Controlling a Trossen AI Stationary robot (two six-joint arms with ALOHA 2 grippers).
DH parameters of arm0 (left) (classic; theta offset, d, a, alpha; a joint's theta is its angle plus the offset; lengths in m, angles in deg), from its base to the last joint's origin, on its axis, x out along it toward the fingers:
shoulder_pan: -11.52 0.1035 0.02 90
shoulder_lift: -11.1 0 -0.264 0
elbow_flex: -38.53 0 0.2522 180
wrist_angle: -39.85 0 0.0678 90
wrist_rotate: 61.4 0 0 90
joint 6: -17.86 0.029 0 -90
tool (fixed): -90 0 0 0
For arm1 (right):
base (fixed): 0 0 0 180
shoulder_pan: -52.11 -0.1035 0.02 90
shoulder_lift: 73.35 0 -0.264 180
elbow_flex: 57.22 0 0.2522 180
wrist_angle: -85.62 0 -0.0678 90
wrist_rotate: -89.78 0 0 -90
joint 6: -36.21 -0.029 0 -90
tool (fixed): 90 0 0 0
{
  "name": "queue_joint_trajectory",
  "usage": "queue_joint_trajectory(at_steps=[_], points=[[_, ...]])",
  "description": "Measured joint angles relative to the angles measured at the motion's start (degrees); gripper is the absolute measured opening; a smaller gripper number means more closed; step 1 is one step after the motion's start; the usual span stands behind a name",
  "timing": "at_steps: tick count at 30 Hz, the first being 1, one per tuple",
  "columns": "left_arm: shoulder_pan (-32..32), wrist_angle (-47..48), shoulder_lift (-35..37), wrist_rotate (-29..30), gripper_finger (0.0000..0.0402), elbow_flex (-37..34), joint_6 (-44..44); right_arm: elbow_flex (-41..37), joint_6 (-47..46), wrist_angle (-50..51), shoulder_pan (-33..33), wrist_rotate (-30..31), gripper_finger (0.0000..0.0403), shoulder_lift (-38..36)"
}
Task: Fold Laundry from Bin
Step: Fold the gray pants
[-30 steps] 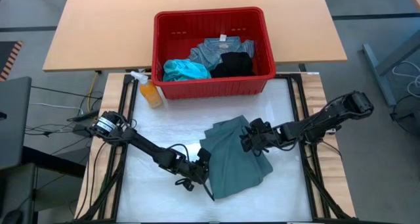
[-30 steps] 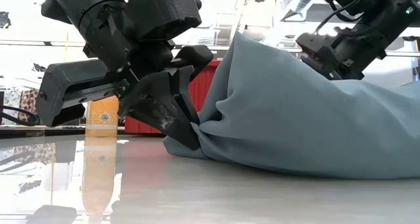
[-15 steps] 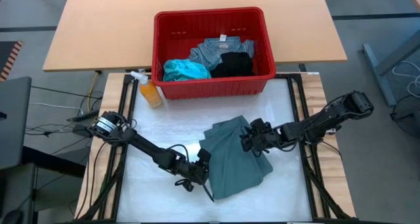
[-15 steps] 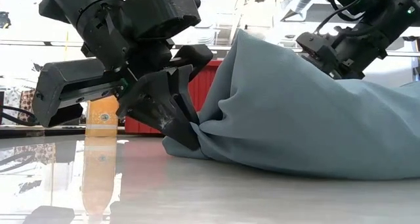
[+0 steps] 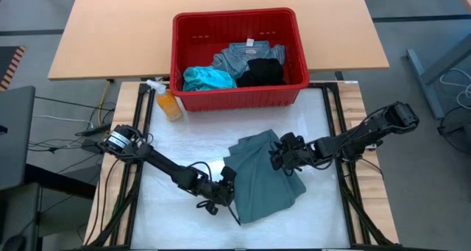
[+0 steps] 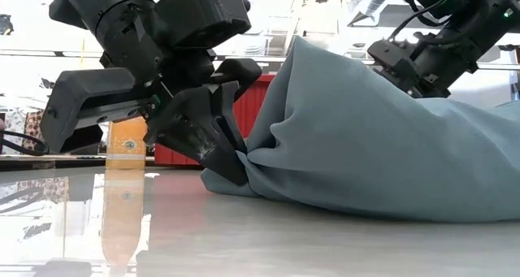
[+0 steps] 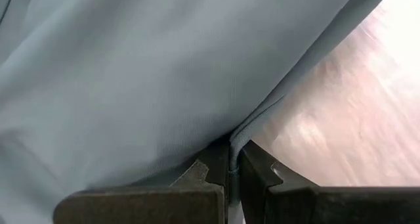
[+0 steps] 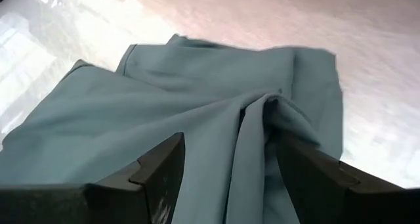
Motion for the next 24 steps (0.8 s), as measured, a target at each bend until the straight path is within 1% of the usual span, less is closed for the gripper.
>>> queue_joint_trajectory(at_steps=[4,9,13,19,22,24], points=[[0.0,0.01,0.0,-0.51,0.0,0.0,0.01,0.0,0.18,0.01,0.0,1.55,0.0265,0.0],[0.0,-0.01,0.0,-0.51,0.0,0.0,-2.51,0.0,0.15,0.01,0.04,1.3,0.0265,0.0],[-0.06,0.01,0.0,-0.52,0.0,0.0,-2.89,0.01,0.11,-0.04,0.04,1.85,0.0265,0.32],[-0.11,-0.02,0.0,-1.19,0.0,0.04,-3.77,0.04,-1.39,-0.9,0.04,2.33,0.0264,6.49],[-0.13,0.03,0.0,-1.21,0.0,0.04,-3.99,0.02,-1.73,-1.67,0.04,1.67,0.0243,8.88],[-0.29,0.09,0.0,-1.19,0.0,0.04,-5.03,0.02,-2.4,-1.77,-0.45,1.67,0.0205,9.53]])
